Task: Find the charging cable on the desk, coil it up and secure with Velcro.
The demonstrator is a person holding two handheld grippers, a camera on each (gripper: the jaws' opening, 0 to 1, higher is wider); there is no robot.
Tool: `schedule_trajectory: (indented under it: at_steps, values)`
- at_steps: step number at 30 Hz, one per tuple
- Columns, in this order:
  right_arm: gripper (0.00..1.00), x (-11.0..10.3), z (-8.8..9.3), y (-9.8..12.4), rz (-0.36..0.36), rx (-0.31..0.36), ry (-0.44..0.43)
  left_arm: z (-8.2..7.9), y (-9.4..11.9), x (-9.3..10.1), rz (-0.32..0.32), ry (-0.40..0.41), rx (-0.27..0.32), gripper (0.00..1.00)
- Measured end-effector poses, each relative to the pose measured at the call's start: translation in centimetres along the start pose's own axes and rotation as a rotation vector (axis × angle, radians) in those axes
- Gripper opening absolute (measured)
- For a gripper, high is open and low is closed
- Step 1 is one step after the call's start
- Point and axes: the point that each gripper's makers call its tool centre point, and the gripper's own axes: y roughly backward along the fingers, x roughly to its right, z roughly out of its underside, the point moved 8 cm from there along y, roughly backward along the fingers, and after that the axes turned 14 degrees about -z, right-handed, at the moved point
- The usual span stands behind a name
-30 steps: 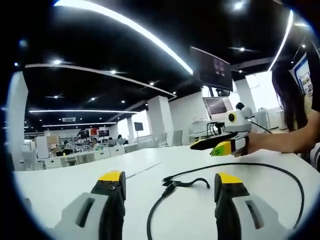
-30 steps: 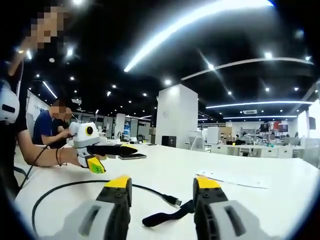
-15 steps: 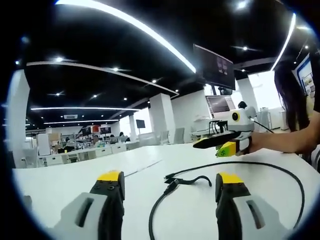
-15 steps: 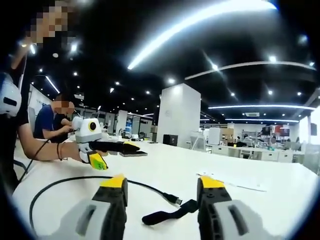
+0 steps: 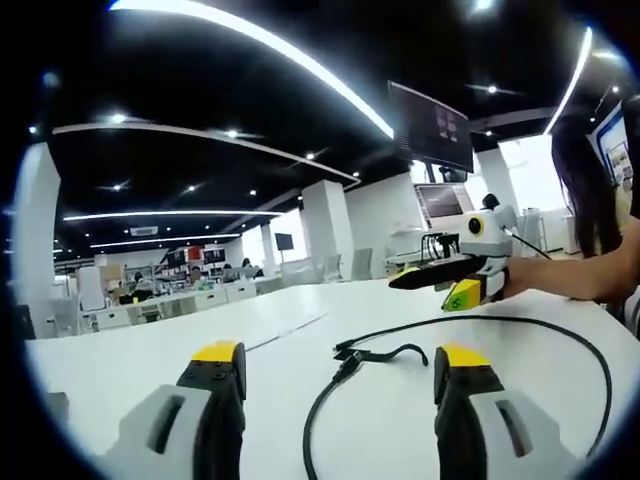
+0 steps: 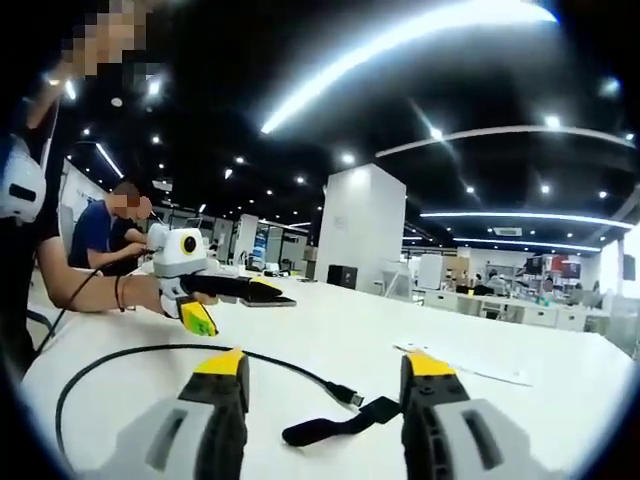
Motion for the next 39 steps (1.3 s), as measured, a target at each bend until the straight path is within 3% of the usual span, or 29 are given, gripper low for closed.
schedule_trajectory:
  at_steps: [10, 15, 24, 28, 39]
  values:
    - [0.66, 0.03, 0.20, -0.02, -0.001, -0.023, 0.018, 0.03, 0.00, -0.15, -0.008, 0.023, -0.014, 0.77]
    - [0.65, 0.10, 0.36, 0.00, 0.003, -0.032, 0.027, -0.16, 0.12, 0.02, 0.007, 0.028, 0.011, 0.77]
    - [0.65, 0.10, 0.35, 0.07, 0.003, -0.014, 0.012, -0.55, 0.38, -0.09, 0.008, 0.063, 0.050, 0.76]
    - [0.69, 0.23, 0.21, 0.08, 0.016, 0.001, 0.003, -0.44, 0.39, 0.10, 0.015, 0.058, 0.042, 0.75]
    - [0.63, 0.72, -0.32, 0.57, 0.047, 0.054, -0.045, -0.43, 0.26, 0.30, 0.019, 0.060, 0.032, 0.75]
